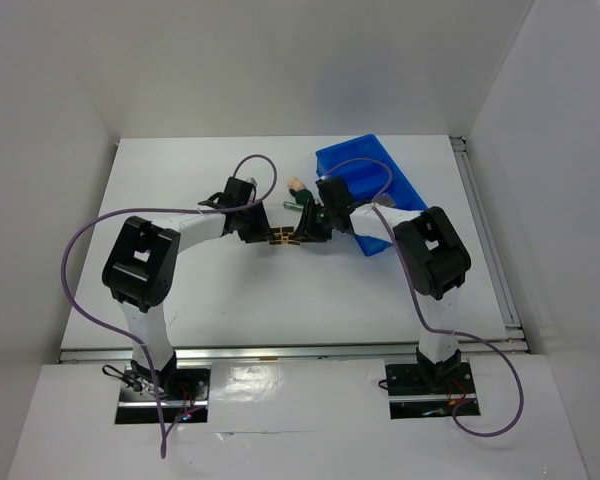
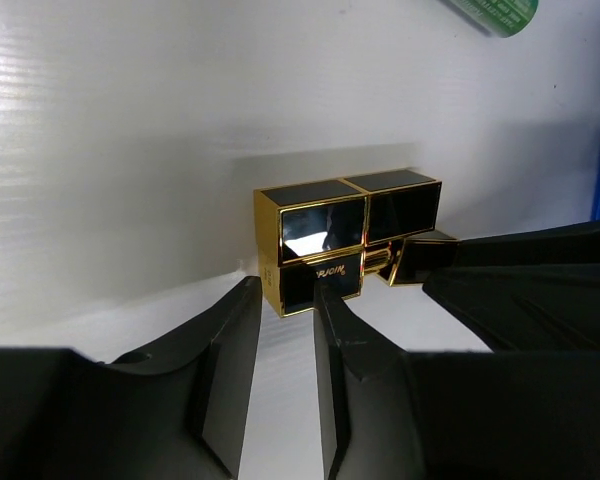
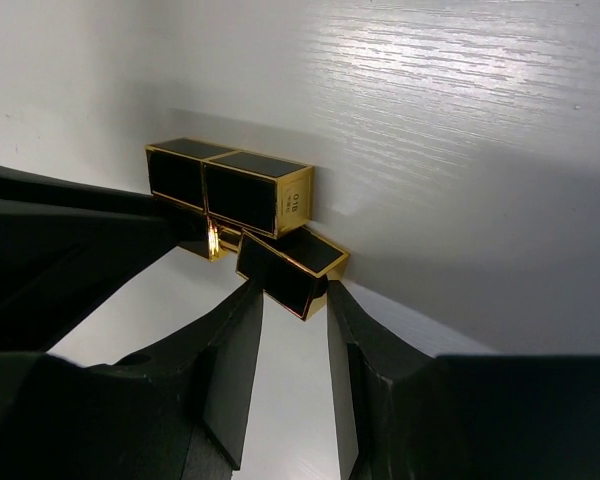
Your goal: Organize the makeup
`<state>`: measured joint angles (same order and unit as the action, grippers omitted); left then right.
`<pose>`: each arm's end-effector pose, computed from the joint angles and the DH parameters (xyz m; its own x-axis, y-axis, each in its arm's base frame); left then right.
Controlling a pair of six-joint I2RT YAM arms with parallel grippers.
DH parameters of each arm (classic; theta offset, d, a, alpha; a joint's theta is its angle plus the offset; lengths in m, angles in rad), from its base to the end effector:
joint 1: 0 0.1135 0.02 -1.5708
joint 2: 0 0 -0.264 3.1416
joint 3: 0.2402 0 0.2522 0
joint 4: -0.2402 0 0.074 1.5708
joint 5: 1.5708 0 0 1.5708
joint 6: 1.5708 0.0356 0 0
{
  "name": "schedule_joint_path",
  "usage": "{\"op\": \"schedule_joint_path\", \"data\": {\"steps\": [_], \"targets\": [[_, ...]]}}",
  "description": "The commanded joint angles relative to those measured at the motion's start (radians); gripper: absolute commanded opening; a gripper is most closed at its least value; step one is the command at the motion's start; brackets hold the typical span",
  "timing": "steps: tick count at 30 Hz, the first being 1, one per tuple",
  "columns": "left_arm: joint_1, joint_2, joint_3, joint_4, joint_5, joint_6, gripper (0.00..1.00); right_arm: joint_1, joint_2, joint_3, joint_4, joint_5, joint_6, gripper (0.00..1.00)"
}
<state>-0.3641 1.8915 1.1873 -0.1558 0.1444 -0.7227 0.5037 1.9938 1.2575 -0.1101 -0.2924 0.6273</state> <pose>0.3720 -0.1472 0.1684 -0.8223 -0.3871 -0.4172 -0.1383 0.8470 -0.5133 0.3645 0.2126 0.1532 -0.9005 0.1455 -0.4098 -0.1246 0.8165 0.5637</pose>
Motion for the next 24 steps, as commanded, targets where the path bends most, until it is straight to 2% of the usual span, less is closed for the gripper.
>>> {"op": "schedule_joint_path", "data": {"steps": [1, 8, 15, 24], "targets": [[0.005, 0.026, 0.014, 0.024, 0.015, 0.031, 0.4, 0.015, 0.019, 0.051, 0.026, -0.014, -0.011, 0.39], [0.005, 0.026, 0.014, 0.024, 0.024, 0.04, 0.38, 0.024, 0.051, 0.082, 0.026, -0.037, -0.02, 0.38], [0.005, 0.044, 0.055, 0.015, 0.061, 0.085, 0.36, 0.024, 0.091, 0.178, -0.028, -0.05, -0.126, 0.38], [0.005, 0.064, 0.055, 0.015, 0.09, 0.085, 0.14, 0.033, 0.122, 0.2, -0.039, -0.122, -0.136, 0.33]]}}
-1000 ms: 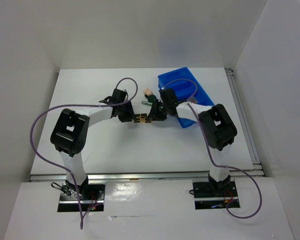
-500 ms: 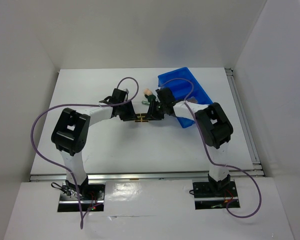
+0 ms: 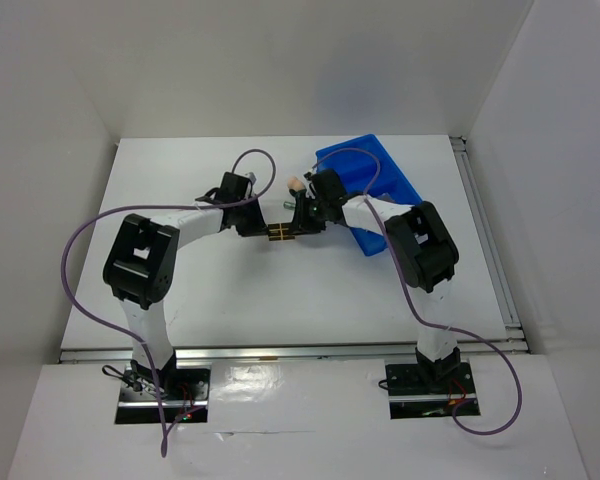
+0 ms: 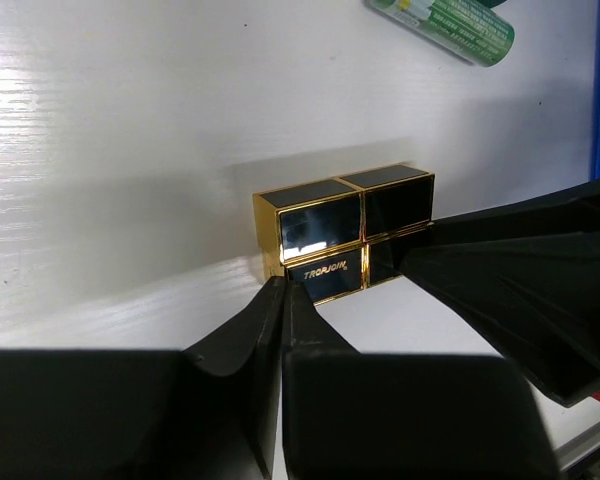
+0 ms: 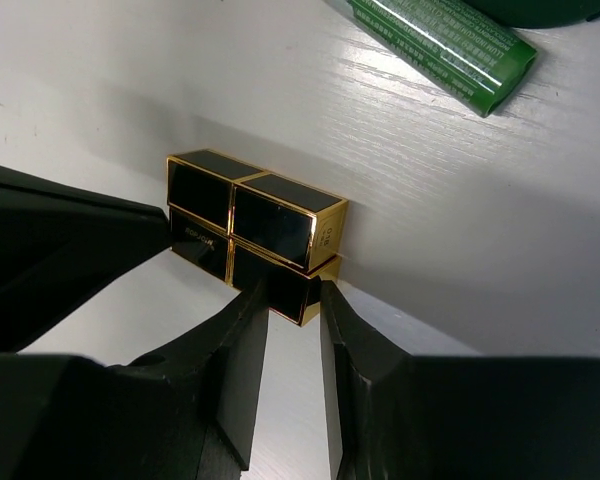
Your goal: Organize the makeup
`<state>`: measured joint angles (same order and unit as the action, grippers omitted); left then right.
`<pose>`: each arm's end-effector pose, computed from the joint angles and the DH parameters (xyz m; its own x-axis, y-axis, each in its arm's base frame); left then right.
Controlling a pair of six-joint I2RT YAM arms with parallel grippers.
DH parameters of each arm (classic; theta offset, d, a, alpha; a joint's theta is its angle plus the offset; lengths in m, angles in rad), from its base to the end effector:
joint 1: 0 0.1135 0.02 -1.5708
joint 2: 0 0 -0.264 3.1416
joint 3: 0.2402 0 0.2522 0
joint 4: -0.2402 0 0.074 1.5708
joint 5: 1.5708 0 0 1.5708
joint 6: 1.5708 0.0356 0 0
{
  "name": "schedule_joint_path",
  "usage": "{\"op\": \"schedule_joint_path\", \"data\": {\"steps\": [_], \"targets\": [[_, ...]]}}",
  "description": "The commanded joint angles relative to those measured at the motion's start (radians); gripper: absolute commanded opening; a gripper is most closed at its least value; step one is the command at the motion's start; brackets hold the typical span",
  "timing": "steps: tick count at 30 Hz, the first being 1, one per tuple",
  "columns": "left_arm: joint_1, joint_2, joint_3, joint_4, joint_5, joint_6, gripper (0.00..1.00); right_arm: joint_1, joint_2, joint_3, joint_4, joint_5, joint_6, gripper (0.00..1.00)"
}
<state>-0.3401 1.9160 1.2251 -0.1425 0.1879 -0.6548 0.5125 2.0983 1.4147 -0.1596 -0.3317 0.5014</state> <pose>0.3839 -0.1429 0.1714 -0.8252 -0.3426 -0.4491 -0.0711 0.8517 -0.5191 0.3885 0.2319 0.1530 -0.8843 0.0239 -0.4663 -0.2592 0.8055 0.5329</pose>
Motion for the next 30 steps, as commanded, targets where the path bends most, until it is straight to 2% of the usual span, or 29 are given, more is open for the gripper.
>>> {"op": "schedule_joint_path", "data": {"steps": [1, 5, 23, 30], "targets": [[-0.019, 0.05, 0.017, 0.01, 0.047, 0.017, 0.13, 0.024, 0.017, 0.033, 0.021, -0.093, -0.011, 0.33], [-0.019, 0.069, 0.036, 0.011, 0.084, 0.026, 0.07, 0.034, 0.026, 0.033, 0.032, -0.127, -0.02, 0.33], [-0.059, 0.078, -0.001, 0.05, 0.105, 0.007, 0.06, 0.061, 0.075, 0.073, 0.032, -0.155, -0.02, 0.32], [-0.059, -0.002, -0.041, 0.011, 0.114, 0.05, 0.06, 0.07, 0.014, 0.05, -0.05, -0.066, -0.044, 0.32]]}}
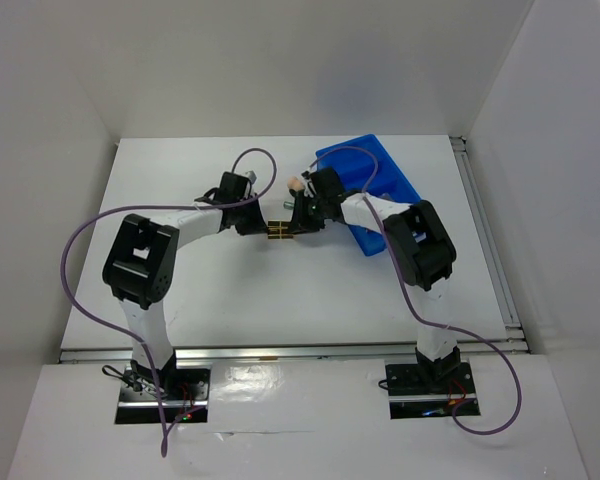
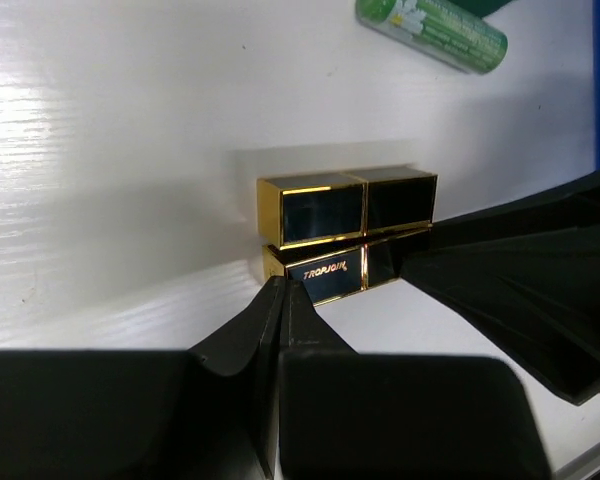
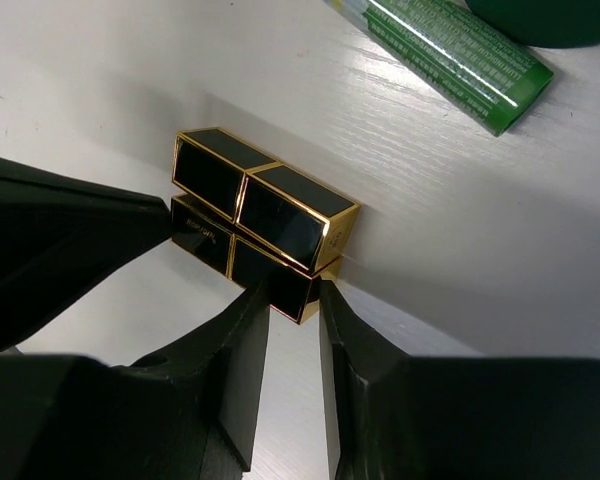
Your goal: Organize the makeup
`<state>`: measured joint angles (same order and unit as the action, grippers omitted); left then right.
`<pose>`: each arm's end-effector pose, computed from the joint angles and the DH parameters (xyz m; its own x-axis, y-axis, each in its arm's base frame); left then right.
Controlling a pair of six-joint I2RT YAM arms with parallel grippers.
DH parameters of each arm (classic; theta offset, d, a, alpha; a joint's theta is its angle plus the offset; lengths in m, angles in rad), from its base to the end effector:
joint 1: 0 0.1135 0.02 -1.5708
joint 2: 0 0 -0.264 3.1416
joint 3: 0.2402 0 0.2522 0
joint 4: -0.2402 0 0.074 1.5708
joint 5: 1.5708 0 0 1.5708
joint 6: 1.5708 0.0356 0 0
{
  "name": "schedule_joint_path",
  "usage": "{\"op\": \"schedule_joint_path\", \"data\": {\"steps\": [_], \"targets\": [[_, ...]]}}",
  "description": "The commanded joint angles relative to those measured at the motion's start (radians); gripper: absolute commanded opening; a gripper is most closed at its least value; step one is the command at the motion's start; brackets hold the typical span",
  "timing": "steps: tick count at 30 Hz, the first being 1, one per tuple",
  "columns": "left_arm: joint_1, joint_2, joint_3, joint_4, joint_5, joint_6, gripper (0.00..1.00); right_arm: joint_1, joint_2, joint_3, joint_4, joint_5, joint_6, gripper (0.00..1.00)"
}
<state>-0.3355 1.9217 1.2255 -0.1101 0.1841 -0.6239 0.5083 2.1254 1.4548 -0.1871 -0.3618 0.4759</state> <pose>0.3875 -0.1420 0.1717 -0.8121 -0.3251 -0.4846 -0.0383 0.8584 -0.5116 0.3943 0.2341 0.1516 -0.8885 -0.0045 -0.4588 -0.2817 0.7947 0.5377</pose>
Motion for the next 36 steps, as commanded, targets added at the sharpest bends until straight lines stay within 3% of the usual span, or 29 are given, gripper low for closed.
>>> {"op": "schedule_joint_path", "data": {"steps": [1, 6, 11, 17, 25, 32, 34, 36], "targets": [[-0.063, -0.018, -0.041, -0.034, 0.118, 0.03, 0.06, 0.075, -0.013, 0.01, -0.053, -0.001, -0.019, 0.32], [-0.115, -0.041, -0.104, -0.043, 0.132, 0.039, 0.06, 0.075, -0.059, 0.01, -0.097, 0.092, -0.039, 0.65], [-0.181, -0.088, -0.141, -0.034, 0.141, 0.017, 0.06, 0.075, -0.131, 0.001, -0.117, 0.162, -0.039, 0.79], [-0.214, -0.219, -0.193, -0.109, 0.077, 0.007, 0.06, 0.075, -0.219, -0.079, -0.136, 0.268, 0.056, 0.79], [-0.214, -0.34, -0.141, -0.256, -0.037, 0.056, 0.14, 0.075, -0.238, -0.097, -0.166, 0.31, 0.112, 0.79], [-0.054, -0.464, -0.181, -0.309, -0.029, 0.09, 0.26, 0.097, -0.239, -0.138, -0.169, 0.297, 0.256, 0.79], [-0.008, -0.507, -0.192, -0.296, -0.011, 0.102, 0.33, 0.113, -0.228, -0.139, -0.169, 0.333, 0.288, 0.78], [0.003, -0.517, -0.181, -0.306, -0.02, 0.111, 0.33, 0.142, -0.21, -0.12, -0.187, 0.4, 0.308, 0.76]]}}
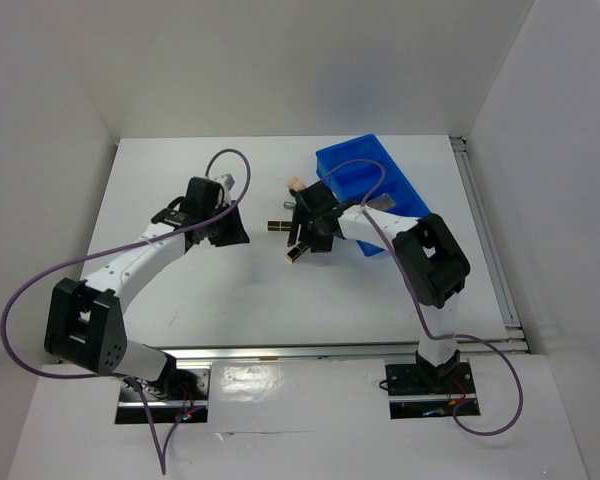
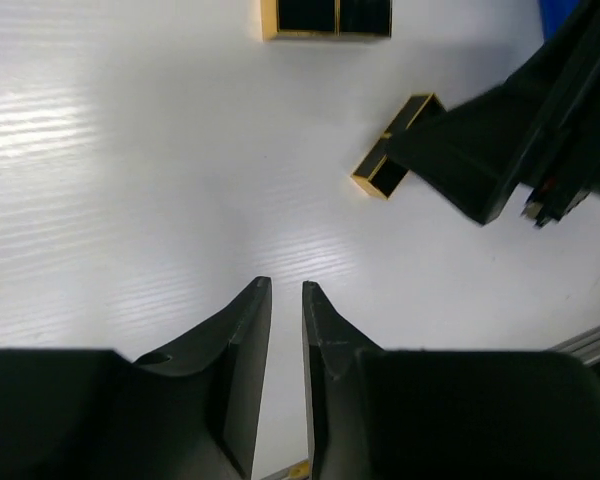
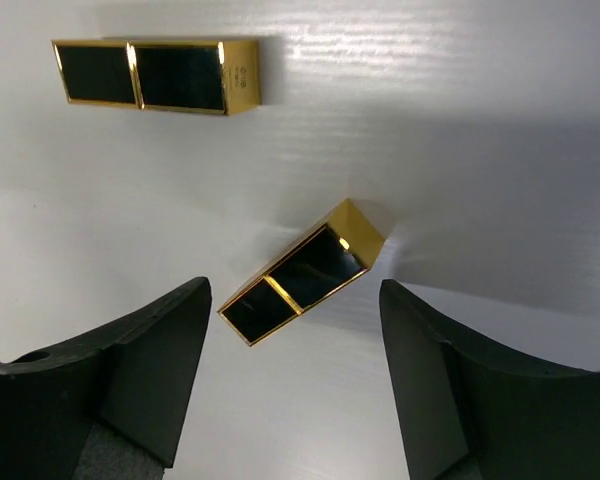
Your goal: Organize the makeup
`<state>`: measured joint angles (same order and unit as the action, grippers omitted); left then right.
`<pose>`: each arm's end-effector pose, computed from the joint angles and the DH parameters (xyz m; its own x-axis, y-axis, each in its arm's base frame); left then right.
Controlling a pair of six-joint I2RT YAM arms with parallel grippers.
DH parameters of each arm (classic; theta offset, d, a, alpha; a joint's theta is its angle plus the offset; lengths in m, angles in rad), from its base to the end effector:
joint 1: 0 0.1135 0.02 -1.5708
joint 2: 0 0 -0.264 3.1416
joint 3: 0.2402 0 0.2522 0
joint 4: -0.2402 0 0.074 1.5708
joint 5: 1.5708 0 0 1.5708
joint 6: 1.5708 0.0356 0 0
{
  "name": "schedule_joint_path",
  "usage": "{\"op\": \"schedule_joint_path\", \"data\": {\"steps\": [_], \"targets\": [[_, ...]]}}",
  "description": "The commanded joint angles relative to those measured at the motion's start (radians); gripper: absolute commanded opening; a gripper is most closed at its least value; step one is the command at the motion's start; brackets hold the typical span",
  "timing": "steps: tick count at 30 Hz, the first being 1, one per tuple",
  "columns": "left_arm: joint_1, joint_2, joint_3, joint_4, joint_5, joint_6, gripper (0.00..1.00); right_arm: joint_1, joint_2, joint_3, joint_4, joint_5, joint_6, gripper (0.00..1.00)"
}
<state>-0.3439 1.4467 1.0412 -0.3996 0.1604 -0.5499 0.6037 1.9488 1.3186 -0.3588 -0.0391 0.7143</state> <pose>0.2916 -0.1105 0.2553 -0.8070 -0.2589 -0.5307 0.0179 0.8876 -0.4603 0.3375 0.2344 0.1714 -0.9029 0.1726 -0.3938 0.0086 0.9230 0.3847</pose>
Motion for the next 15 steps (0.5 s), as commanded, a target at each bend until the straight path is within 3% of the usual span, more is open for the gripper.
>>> {"op": "schedule_joint_path", "data": {"steps": [1, 11, 15], "targets": [[0.025, -0.051, 0.003, -0.016, 0.004, 0.038, 0.33, 0.057, -0.009, 0.031, -0.047, 0.097, 0.085, 0.74], [0.034, -0.04, 0.013, -0.013, 0.03, 0.038, 0.33, 0.168, 0.148, 0.208, -0.189, 0.31, 0.073, 0.47], [0.034, -0.04, 0.013, -0.013, 0.03, 0.038, 0.33, 0.168, 0.179, 0.254, -0.215, 0.355, 0.025, 0.29]]}}
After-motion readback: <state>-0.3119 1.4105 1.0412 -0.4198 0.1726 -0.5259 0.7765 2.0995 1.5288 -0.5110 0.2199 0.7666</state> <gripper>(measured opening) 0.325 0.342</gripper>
